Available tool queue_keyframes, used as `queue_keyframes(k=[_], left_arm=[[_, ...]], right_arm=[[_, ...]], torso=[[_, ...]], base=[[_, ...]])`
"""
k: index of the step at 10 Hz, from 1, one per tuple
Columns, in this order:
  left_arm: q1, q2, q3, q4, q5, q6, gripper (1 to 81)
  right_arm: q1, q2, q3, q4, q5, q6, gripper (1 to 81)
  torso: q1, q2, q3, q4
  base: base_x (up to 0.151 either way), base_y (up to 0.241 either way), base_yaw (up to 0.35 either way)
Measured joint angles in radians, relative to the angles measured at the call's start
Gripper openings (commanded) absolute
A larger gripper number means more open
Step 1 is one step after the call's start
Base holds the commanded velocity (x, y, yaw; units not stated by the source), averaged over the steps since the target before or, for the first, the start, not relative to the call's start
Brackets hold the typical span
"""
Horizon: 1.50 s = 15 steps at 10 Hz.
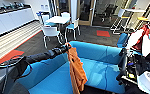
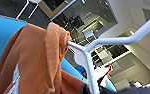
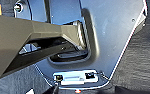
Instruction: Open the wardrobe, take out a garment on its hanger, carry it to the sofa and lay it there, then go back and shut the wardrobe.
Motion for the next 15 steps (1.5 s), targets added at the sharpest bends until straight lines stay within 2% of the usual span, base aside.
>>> queue_keyframes(k=[5,6,8,10,15], left_arm=[[0.067,-0.162,-0.026,0.13,0.026,0.0,1.0],[0.073,-0.194,-0.026,0.153,0.025,0.001,1.0],[0.085,-0.239,-0.029,0.199,0.011,0.003,1.0],[0.13,-0.259,-0.03,0.237,0.01,0.005,1.0],[0.177,-0.35,-0.034,0.271,-0.017,0.008,1.0]], right_arm=[[-0.001,0.0,0.0,0.0,0.001,-0.002,81.1],[-0.001,0.0,0.0,0.001,0.001,-0.002,81.1],[-0.001,0.0,0.0,0.001,0.001,-0.002,81.1],[0.005,0.0,0.0,0.001,0.003,-0.003,81.1],[0.004,0.0,0.0,0.001,0.003,-0.004,81.1]], torso=[[0.0,0.0,-0.003,0.0],[0.0,0.0,-0.015,0.0],[0.0,0.0,-0.07,0.0],[0.0,0.001,-0.09,0.0],[0.0,0.001,-0.091,0.0]], base=[[0.0,0.0,0.0],[0.0,0.0,0.0],[0.0,0.0,0.0],[0.0,0.0,0.0],[0.0,0.0,0.0]])
